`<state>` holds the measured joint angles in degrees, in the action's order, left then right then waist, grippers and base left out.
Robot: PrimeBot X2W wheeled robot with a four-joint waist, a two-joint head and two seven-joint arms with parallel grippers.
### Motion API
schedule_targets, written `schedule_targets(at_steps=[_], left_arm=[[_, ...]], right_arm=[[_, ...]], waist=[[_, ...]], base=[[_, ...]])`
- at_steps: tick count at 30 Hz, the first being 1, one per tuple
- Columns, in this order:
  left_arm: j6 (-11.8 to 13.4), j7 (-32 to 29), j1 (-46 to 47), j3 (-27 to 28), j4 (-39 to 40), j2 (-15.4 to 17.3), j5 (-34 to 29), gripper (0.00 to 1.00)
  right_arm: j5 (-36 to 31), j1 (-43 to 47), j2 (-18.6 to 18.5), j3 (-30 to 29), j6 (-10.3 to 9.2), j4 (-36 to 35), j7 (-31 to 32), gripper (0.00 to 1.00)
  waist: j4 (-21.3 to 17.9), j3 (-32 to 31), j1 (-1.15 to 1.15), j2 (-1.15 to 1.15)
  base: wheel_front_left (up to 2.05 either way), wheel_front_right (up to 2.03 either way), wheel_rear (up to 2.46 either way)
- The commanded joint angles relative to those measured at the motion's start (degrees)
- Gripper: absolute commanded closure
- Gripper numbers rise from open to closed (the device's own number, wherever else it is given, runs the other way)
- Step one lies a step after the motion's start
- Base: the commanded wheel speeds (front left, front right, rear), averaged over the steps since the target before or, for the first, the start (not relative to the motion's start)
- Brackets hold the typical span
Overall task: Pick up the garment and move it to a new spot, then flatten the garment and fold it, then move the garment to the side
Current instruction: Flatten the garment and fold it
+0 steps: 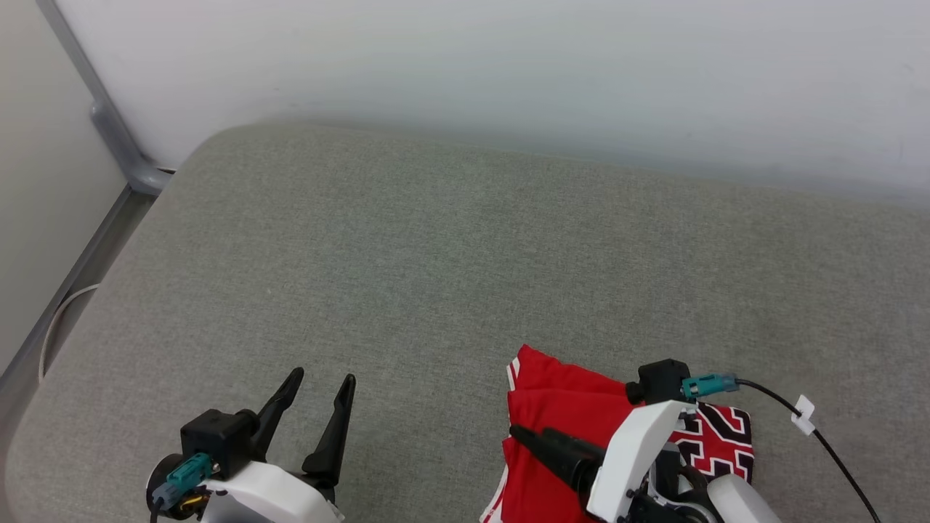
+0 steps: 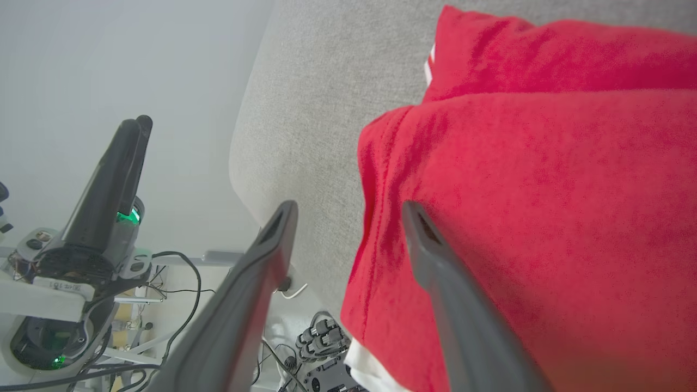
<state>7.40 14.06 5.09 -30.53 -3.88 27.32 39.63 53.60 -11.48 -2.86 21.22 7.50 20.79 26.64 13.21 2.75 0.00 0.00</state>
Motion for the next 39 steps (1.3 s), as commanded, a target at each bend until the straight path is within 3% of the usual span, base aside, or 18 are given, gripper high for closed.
schedule_targets(at_steps=[1,4,7,8,13,18,28,39], left_arm=[[0.1,0.2,0.4,0.2,0.0,0.2,0.2,0.00],[0.3,0.3,0.3,0.3,0.2,0.2,0.1,0.00],[0.5,0.4,0.2,0.4,0.5,0.2,-0.1,0.00],[0.6,0.5,0.0,0.7,0.7,0.1,-0.1,0.00],[0.7,0.9,-0.2,2.0,1.6,-0.4,-1.0,0.00],[0.3,1.2,-0.5,3.9,2.4,-2.0,-2.5,0.00],[-2.8,1.1,-2.2,10.8,6.0,-6.9,-9.8,0.00],[-8.4,1.1,-4.8,16.0,4.6,-12.2,-14.6,0.00]], right_arm=[[0.1,-1.3,0.0,-0.2,-0.03,0.4,-0.7,0.00],[-4.2,-3.2,0.0,-1.0,-0.03,0.0,-2.4,0.00],[-13.7,-5.0,-0.1,-2.0,-0.03,-2.1,-3.9,0.00],[-20.3,-5.9,-1.4,-3.3,-0.03,-4.2,-5.0,0.00],[-34.9,-7.8,-7.4,-7.2,-0.03,-9.6,-9.8,0.00],[-44.7,-6.8,-12.5,-12.7,-0.04,-12.8,-16.2,0.00],[-44.9,2.7,-11.2,-25.9,-0.04,-19.7,-27.2,0.00],[-43.8,13.7,-4.2,-30.3,-0.04,-26.0,-34.3,0.00]], waist=[[-0.5,-0.4,0.00,0.00],[-1.4,-1.0,0.00,0.00],[-2.4,-1.3,0.00,0.00],[-3.1,-1.5,0.00,0.00],[-5.0,-1.7,0.00,0.00],[-6.5,-1.6,0.00,0.00],[-8.7,-0.2,0.00,0.00],[-8.8,-0.1,0.00,0.00]], base=[[0.00,0.00,0.00],[0.00,0.00,0.00],[0.00,0.00,0.00],[0.00,0.00,0.00],[0.00,0.00,0.00],[0.00,0.00,0.00],[0.00,0.00,0.00],[0.00,0.00,0.00]])
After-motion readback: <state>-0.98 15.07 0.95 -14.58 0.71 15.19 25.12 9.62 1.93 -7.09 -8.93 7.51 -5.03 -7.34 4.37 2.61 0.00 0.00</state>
